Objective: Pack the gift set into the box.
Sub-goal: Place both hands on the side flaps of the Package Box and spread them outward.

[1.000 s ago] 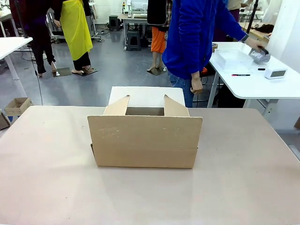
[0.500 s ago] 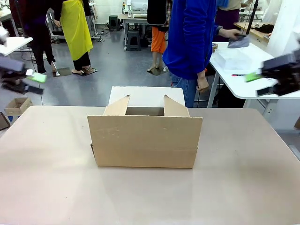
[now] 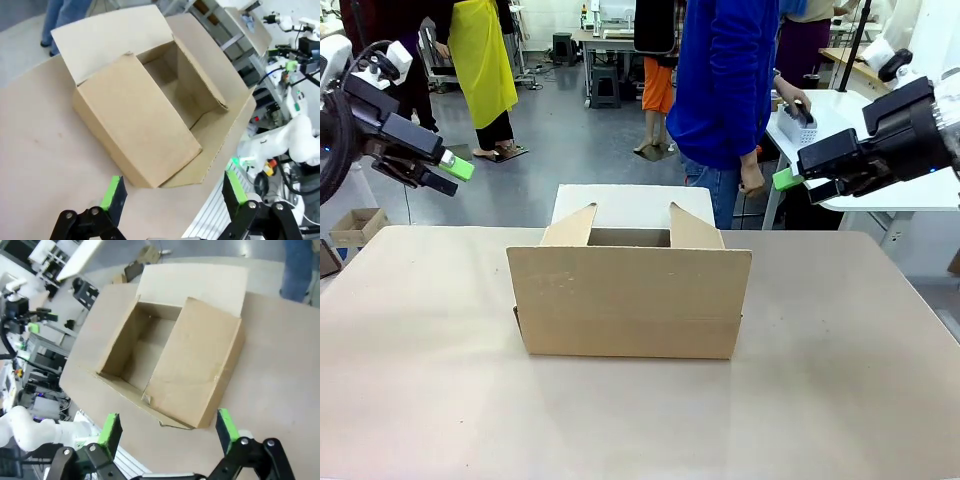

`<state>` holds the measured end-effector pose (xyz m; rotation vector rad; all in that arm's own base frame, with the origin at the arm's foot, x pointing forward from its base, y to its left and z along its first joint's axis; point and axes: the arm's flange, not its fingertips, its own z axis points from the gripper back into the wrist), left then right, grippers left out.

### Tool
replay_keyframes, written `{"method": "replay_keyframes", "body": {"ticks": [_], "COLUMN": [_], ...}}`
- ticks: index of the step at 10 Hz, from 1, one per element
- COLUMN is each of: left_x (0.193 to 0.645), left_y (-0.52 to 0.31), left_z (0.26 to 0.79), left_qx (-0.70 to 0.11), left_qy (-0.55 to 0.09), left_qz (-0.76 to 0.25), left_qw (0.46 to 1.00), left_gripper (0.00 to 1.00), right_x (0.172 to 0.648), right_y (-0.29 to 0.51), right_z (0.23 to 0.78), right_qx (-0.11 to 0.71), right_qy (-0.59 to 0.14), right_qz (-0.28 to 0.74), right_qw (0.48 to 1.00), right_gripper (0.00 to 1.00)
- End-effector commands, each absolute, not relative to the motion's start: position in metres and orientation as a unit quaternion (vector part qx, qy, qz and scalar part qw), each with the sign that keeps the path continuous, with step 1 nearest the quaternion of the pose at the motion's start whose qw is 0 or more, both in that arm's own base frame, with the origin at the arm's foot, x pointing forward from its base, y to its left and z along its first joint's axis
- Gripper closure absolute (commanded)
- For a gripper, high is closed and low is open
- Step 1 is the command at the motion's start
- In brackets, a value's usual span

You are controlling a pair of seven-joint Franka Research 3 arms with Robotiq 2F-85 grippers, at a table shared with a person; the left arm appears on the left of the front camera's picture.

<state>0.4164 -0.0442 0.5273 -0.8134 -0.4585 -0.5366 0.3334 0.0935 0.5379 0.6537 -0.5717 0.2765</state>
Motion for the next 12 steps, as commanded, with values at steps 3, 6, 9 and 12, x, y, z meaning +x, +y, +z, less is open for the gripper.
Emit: {"method": "replay_keyframes", "body": {"ticks": [3,6,9,12], "left_x": [0.423,0.445,0.449,0.444], "left_y": [-0.086,-0.146,-0.197,-0.239], "left_z": [0.532,0.528,0.516,0.491], "left_qx": [-0.342,-0.278,-0.232,-0.163], "left_qy": [-0.177,-0.166,-0.144,-0.137], "left_qz": [-0.267,-0.223,-0.224,-0.220], "left_qw": [0.883,0.919,0.935,0.952], "left_gripper": [0.00,0.00,0.00,0.00], "right_x": [0.354,0.401,0.427,0.422], "right_y": [0.122,0.164,0.185,0.192], "right_z": [0.543,0.524,0.490,0.486], "right_qx": [0.308,0.305,0.319,0.305], "right_qy": [-0.344,-0.348,-0.320,-0.308], "right_qz": [0.232,0.315,0.393,0.385], "right_qw": [0.856,0.829,0.801,0.815], "right_gripper": [0.00,0.00,0.00,0.00]}}
